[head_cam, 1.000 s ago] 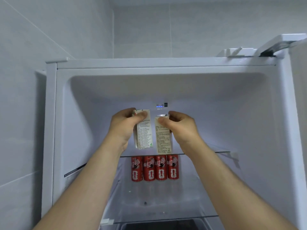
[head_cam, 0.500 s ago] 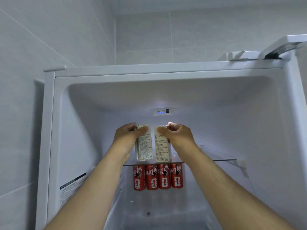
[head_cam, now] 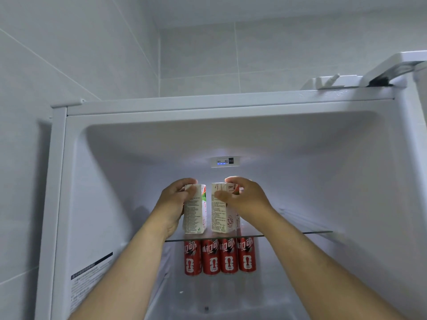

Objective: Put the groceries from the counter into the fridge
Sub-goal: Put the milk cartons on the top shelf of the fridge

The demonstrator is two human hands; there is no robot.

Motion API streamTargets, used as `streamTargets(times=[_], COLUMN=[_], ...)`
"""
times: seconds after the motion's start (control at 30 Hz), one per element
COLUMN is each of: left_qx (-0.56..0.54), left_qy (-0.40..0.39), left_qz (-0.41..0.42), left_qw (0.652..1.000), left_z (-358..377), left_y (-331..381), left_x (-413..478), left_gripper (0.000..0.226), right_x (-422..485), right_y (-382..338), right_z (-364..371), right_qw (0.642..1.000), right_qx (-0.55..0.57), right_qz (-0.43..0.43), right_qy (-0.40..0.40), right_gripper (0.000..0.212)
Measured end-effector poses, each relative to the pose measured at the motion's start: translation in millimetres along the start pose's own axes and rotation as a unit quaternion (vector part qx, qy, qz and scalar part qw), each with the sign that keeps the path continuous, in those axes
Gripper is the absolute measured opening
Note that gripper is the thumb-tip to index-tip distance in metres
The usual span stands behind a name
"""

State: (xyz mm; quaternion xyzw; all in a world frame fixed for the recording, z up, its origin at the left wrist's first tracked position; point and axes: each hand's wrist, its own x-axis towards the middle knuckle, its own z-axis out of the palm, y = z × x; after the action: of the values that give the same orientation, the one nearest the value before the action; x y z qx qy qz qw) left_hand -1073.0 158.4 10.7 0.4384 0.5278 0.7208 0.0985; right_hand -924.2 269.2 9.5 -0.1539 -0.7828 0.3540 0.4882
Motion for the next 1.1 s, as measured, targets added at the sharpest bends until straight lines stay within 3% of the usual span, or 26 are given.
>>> streamTargets(times=[0.1,0.23,0.67,0.93,1.0,1.1], left_qx=[0.022,0.159,0.256,0.166,0.163,0.293], left_qy=[0.011,0.025,0.079,0.109,0.081,-0.005], left_qz=[0.006,0.076,0.087,0.086,0.080,0.092], left_qw=[1.000,0.984,0.959,0.976,0.980,0.952], left_z=[3,5,-4,-12,-16,-14], left_y=[4,8,8,-5,-10,-10], left_x=[-2,-5,0,5,4,0], left_gripper=[0.016,0.008,0.035,0.029,0.044,0.072], right_x=[-1,-1,7,11,12,14], right_y=[6,13,16,23,23,24], right_z=[-5,-6,-2,-15,-11,-11], right_qw=[0.999,0.994,0.992,0.990,0.988,0.986], right_qx=[0.018,0.035,-0.108,-0.038,-0.078,-0.109], right_qz=[0.001,0.014,-0.011,-0.009,-0.019,-0.021], right_qy=[-0.032,-0.099,-0.069,-0.137,-0.132,-0.123], right_gripper=[0.036,0.054,0.059,0.052,0.054,0.069])
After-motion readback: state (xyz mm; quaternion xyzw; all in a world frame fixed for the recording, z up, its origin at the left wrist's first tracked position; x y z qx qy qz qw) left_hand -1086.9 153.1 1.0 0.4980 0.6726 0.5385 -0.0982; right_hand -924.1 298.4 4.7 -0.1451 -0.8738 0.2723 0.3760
